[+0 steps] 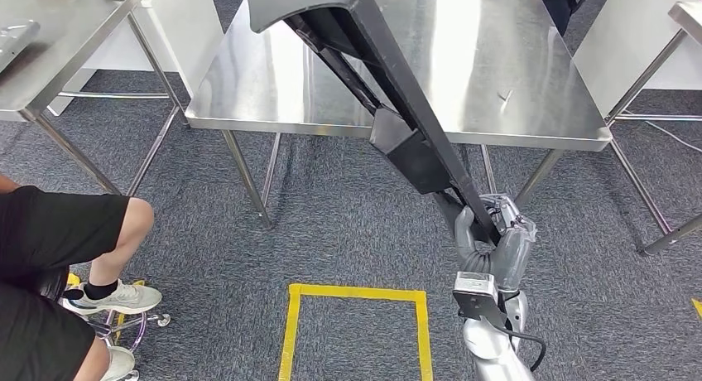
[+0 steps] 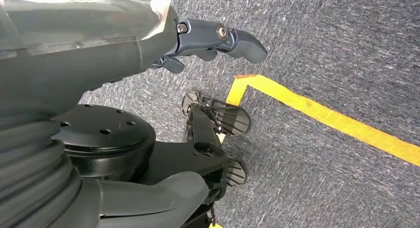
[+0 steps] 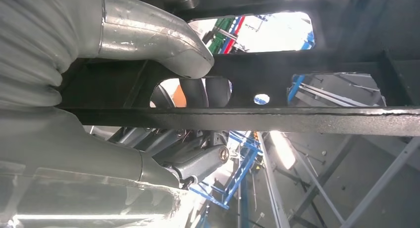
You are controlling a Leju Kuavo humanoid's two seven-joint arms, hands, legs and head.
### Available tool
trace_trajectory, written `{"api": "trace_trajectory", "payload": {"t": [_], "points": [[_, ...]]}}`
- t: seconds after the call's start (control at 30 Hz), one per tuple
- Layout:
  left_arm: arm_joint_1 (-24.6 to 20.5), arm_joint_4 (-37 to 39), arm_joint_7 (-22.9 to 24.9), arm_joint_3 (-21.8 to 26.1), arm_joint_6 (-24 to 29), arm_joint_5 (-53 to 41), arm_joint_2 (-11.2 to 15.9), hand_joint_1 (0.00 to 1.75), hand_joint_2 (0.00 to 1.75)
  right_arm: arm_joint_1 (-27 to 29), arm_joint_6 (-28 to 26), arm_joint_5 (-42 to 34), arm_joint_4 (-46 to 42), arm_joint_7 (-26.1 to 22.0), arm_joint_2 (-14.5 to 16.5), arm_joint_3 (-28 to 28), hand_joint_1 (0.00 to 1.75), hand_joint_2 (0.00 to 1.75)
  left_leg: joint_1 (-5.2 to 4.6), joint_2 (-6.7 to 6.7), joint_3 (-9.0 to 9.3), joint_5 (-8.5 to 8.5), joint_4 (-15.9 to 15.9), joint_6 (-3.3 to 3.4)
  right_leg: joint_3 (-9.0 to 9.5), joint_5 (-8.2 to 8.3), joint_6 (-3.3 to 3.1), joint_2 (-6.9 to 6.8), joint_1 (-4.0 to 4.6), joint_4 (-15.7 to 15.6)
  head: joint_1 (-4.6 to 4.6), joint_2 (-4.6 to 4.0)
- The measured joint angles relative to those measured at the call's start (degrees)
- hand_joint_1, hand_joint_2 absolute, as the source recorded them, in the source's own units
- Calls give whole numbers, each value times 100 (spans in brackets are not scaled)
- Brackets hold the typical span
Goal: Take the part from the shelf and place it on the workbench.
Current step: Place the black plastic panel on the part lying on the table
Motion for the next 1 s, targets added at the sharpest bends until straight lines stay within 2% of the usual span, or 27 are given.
{"api": "trace_trajectory", "payload": {"t": [0.07, 0.13, 0.23, 0.27, 0.3, 0.33, 0.4, 0.43, 0.47, 0.5, 0.6, 0.67, 0.73, 0.77, 0.8, 0.83, 0.9, 0.93, 0.97, 1.0], "points": [[-2, -1, -1, 1, 0, -1, -1, 0, 175, 0, 0, 3, -39, 0, 4, 1, 175, 175, 11, 10, 32, 40, -61, 56, 3, 5, 40, -1, 5, -14, 1, 0], [-8, -2, -2, 1, 0, -4, -5, 0, 175, -9, 0, 6, -72, 0, 3, 2, 175, 175, 59, 28, 105, 111, -174, 124, -116, -110, 51, -5, 30, 217, 10, 0], [-10, -3, -2, 0, -2, -7, -15, 0, 175, -6, 0, 3, -82, 0, -1, 7, 175, 175, 88, 52, 138, 133, -219, 148, -666, -488, 19, -8, 34, 1283, 22, 1], [-8, -4, -2, 0, -2, -7, -18, 0, 175, 6, 0, 1, -82, 0, -3, 7, 175, 175, 90, 57, 142, 124, -218, 139, -818, -542, 35, -9, 27, 1539, 21, 1], [-6, -4, -2, 1, -2, -7, -21, 0, 175, 15, 0, 1, -82, 0, -5, 7, 175, 175, 95, 59, 153, 110, -216, 124, -868, -508, 69, -12, 19, 1589, 21, 1], [-5, -4, -2, 1, -1, -7, -24, 0, 175, 19, 0, 1, -82, 0, -8, 7, 175, 175, 103, 62, 178, 87, -212, 100, -794, -379, 121, -23, 10, 1392, 21, 1], [-4, -4, -3, -1, 2, -8, -27, 0, 175, 15, 0, 1, -82, 1, -9, 6, 175, 175, 105, 72, 237, 11, -189, 28, -409, -36, 214, -107, -5, 585, 24, 1], [-6, -4, -3, -1, 2, -9, -25, 0, 175, 13, 0, 1, -85, 3, -8, 6, 175, 175, 94, 79, 252, -31, -168, -12, -245, 70, 215, -131, -7, 258, 21, 1], [-9, -4, -7, -1, 3, -11, -21, 0, 175, 11, 0, 1, -87, 6, -7, 7, 175, 175, 76, 88, 257, -64, -150, -43, -151, 109, 188, -145, -4, 75, 18, 1], [-10, -4, -10, -1, 5, -13, -16, 0, 175, 11, 0, 1, -88, 10, -6, 6, 175, 175, 61, 98, 255, -85, -143, -65, -125, 89, 139, -135, 6, 30, 15, 1], [-15, -4, -15, -1, 5, -16, -9, 0, 175, 9, 0, 1, -99, 16, -5, -1, 175, 175, 93, 120, 243, -167, -85, -112, -111, 53, 8, -51, -9, 29, 13, 2], [-23, -4, -15, -1, 3, -16, -7, 0, 175, 2, 0, 2, -107, 15, -2, -4, 175, 175, 113, 108, 11, -410, 383, -161, -79, 31, -67, -21, -26, 24, 12, 2], [-22, -4, -13, -1, 2, -16, -7, 0, 175, 5, 0, 8, -108, 14, -1, -4, 175, 175, 117, 98, -469, -714, 1217, -189, -65, 12, -112, -4, -7, 24, 11, 1], [-18, -4, -11, -1, 2, -16, -7, 0, 175, 7, 0, 12, -108, 13, 0, -3, 175, 175, 119, 97, -683, -766, 1520, -187, -61, 5, -122, 9, 5, 24, 10, 1], [-14, -4, -9, -1, 1, -16, -7, 0, 175, 9, 0, 16, -107, 13, 0, -3, 175, 175, 119, 96, -818, -711, 1641, -173, -51, -2, -131, 22, 18, 24, 10, 1], [-12, -4, -8, -1, 0, -16, -7, 0, 175, 8, 0, 19, -107, 12, 1, -2, 175, 175, 117, 94, -836, -539, 1529, -145, -34, -9, -139, 38, 31, 24, 10, 1], [-14, -4, -7, -1, -2, -16, 0, 0, 175, 1, 0, 26, -108, 6, 2, -1, 175, 175, 98, 67, -594, -38, 800, -42, 7, -22, -154, 64, 50, 21, 12, 1], [-17, -5, -8, -1, -3, -16, 10, 0, 175, -6, 0, 34, -108, 2, 2, -1, 175, 175, 80, 51, -451, 137, 438, 11, 14, -31, -150, 74, 75, 22, 13, 1], [-22, -5, -9, -1, -4, -19, 18, 0, 175, -14, 0, 44, -108, -3, 3, -1, 175, 175, 60, 39, -353, 236, 183, 43, 8, -40, -142, 81, 84, 26, 13, 1], [-25, -8, -11, -1, -6, -22, 20, 0, 175, -19, 0, 53, -107, -6, 3, 0, 175, 175, 46, 33, -310, 256, 60, 4, -5, -51, -133, 84, 101, 33, 15, 2]]}}
